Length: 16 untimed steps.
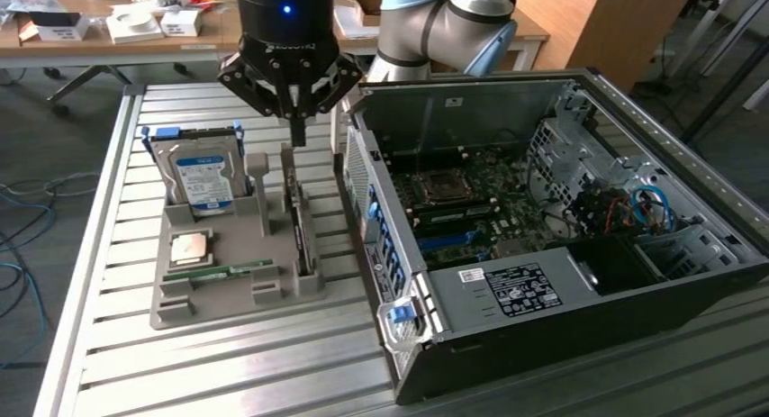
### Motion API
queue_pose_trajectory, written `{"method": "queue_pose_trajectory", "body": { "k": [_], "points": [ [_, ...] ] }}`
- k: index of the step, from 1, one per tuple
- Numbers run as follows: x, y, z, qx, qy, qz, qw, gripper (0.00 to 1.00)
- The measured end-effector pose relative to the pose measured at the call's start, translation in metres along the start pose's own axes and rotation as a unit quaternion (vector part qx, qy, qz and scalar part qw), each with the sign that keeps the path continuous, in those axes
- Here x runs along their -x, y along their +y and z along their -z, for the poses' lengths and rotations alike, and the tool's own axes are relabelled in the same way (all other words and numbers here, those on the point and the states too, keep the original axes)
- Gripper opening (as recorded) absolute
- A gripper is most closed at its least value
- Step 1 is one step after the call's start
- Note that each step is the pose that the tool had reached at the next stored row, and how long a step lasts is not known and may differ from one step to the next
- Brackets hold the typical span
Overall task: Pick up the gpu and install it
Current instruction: 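Reach for the gpu, then pick up the gpu and move the gpu toward the slot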
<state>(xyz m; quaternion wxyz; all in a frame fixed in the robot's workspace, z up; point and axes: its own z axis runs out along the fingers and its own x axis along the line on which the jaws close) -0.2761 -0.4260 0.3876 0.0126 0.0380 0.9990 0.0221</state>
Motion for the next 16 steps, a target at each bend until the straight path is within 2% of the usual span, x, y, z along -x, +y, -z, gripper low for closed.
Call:
{"method": "queue_pose_trajectory", "body": {
  "k": [6, 16],
  "points": [
    [-0.010, -0.0009, -0.0002, 0.0000, 0.0000, 0.000, 1.0000, 0.11],
    [-0.011, -0.0009, -0.0002, 0.0000, 0.0000, 0.000, 1.0000, 0.11]
  ]
}}
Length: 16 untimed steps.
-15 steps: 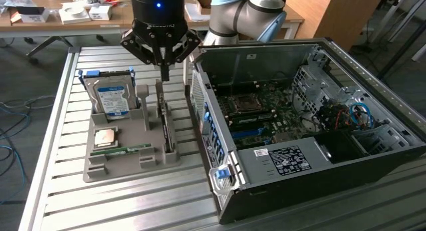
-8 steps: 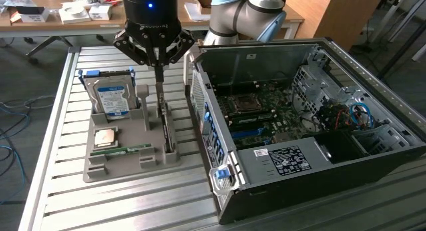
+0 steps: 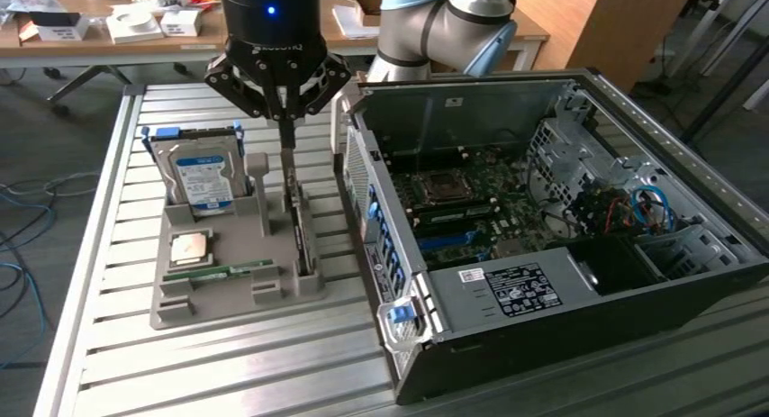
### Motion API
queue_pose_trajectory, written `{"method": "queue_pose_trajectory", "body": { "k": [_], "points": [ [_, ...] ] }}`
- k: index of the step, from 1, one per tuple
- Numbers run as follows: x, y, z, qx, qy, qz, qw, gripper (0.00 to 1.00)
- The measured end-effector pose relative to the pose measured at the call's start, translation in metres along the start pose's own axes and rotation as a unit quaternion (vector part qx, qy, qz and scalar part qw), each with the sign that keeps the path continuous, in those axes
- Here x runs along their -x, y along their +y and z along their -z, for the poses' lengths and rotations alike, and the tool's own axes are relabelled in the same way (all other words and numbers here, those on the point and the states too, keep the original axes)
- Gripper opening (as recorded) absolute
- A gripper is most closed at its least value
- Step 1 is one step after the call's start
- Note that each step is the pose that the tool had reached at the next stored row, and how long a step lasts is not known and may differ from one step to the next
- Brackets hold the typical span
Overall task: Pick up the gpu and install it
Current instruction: 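Pick up the gpu and move the gpu toward the slot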
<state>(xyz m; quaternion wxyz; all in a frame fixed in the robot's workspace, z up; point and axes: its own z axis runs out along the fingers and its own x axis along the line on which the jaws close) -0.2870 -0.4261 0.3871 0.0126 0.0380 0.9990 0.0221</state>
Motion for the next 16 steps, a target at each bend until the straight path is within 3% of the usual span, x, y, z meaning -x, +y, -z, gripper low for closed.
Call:
{"method": "queue_pose_trajectory", "body": {
  "k": [5, 8, 10, 12, 13, 16],
  "points": [
    [0.0000, 0.0000, 0.0000, 0.0000, 0.0000, 0.000, 1.0000, 0.11],
    [0.0000, 0.0000, 0.0000, 0.0000, 0.0000, 0.000, 1.0000, 0.29],
    [0.0000, 0.0000, 0.0000, 0.0000, 0.0000, 0.000, 1.0000, 0.35],
    [0.0000, 0.0000, 0.0000, 0.0000, 0.0000, 0.000, 1.0000, 0.35],
    [0.0000, 0.0000, 0.0000, 0.0000, 0.0000, 0.000, 1.0000, 0.42],
    [0.0000, 0.0000, 0.0000, 0.0000, 0.0000, 0.000, 1.0000, 0.42]
  ]
}}
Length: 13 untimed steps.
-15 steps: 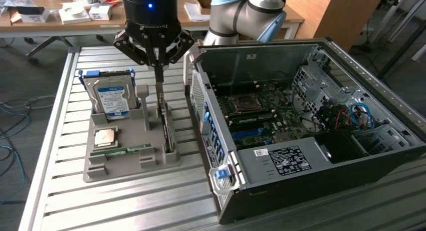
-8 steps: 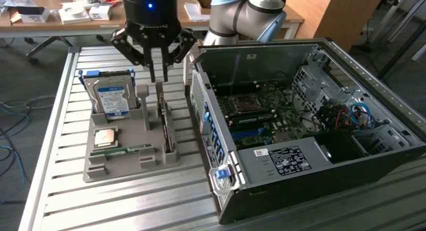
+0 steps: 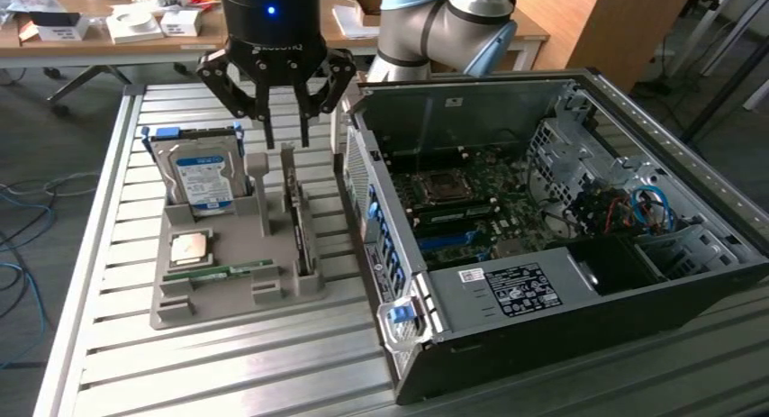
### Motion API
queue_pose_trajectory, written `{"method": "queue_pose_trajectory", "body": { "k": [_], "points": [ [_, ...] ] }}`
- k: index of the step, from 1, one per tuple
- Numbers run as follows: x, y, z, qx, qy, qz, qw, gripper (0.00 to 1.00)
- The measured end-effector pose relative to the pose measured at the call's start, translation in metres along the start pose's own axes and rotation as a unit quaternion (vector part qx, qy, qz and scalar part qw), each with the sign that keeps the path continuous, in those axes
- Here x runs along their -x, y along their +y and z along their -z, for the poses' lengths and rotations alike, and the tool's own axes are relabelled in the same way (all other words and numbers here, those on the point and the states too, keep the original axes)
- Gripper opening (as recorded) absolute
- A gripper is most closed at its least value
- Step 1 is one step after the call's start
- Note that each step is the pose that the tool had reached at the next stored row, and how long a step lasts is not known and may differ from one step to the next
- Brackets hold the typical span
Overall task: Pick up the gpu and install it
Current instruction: 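Pick up the gpu and move the gpu toward the slot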
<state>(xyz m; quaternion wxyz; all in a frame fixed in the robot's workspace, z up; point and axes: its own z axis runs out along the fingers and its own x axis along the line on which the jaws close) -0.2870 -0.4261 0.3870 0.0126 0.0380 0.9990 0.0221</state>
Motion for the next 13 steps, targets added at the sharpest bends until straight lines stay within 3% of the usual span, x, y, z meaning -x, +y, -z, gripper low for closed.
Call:
{"method": "queue_pose_trajectory", "body": {
  "k": [13],
  "points": [
    [0.000, -0.0009, -0.0194, 0.0010, 0.0001, 0.000, 1.0000, 0.42]
  ]
}}
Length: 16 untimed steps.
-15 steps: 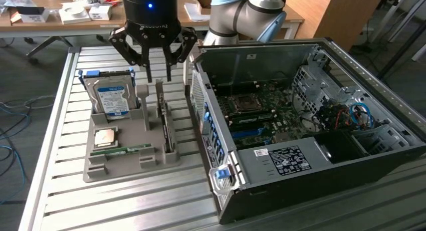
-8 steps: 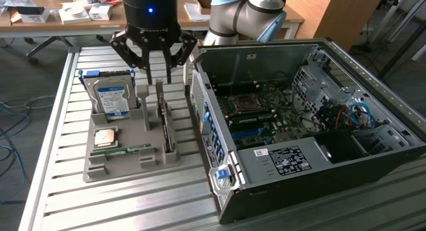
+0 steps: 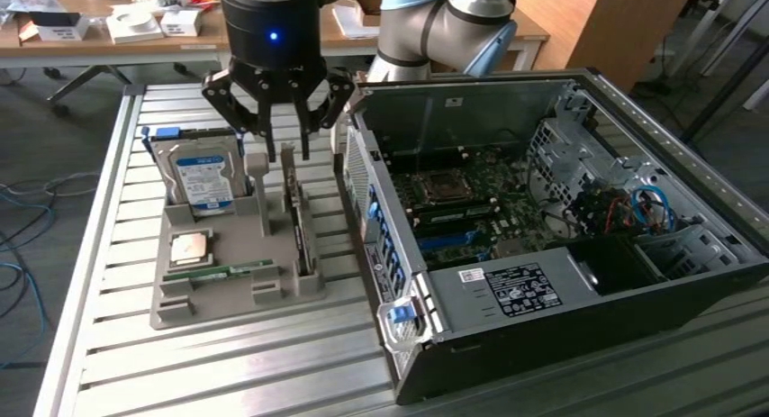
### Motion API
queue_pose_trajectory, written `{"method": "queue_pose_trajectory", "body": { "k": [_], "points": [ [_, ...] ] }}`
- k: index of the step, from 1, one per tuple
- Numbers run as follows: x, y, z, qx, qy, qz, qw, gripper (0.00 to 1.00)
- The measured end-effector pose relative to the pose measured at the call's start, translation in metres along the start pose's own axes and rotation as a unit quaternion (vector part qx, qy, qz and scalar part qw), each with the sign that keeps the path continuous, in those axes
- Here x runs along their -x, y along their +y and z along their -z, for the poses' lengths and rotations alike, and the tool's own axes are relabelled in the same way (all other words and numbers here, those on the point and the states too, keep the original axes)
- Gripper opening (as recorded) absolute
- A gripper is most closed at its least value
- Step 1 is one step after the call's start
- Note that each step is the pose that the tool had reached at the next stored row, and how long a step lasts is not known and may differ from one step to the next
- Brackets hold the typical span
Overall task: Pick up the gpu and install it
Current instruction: 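Pick up the gpu and move the gpu toward the slot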
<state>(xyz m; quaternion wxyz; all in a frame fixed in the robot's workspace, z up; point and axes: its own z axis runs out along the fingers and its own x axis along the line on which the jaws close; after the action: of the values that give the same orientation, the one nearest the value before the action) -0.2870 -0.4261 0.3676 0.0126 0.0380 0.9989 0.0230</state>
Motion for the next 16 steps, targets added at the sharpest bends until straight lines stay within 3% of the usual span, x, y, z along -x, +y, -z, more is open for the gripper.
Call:
{"method": "queue_pose_trajectory", "body": {
  "k": [16],
  "points": [
    [0.000, -0.0009, -0.0190, 0.0004, 0.0000, 0.000, 1.0000, 0.42]
  ]
}}
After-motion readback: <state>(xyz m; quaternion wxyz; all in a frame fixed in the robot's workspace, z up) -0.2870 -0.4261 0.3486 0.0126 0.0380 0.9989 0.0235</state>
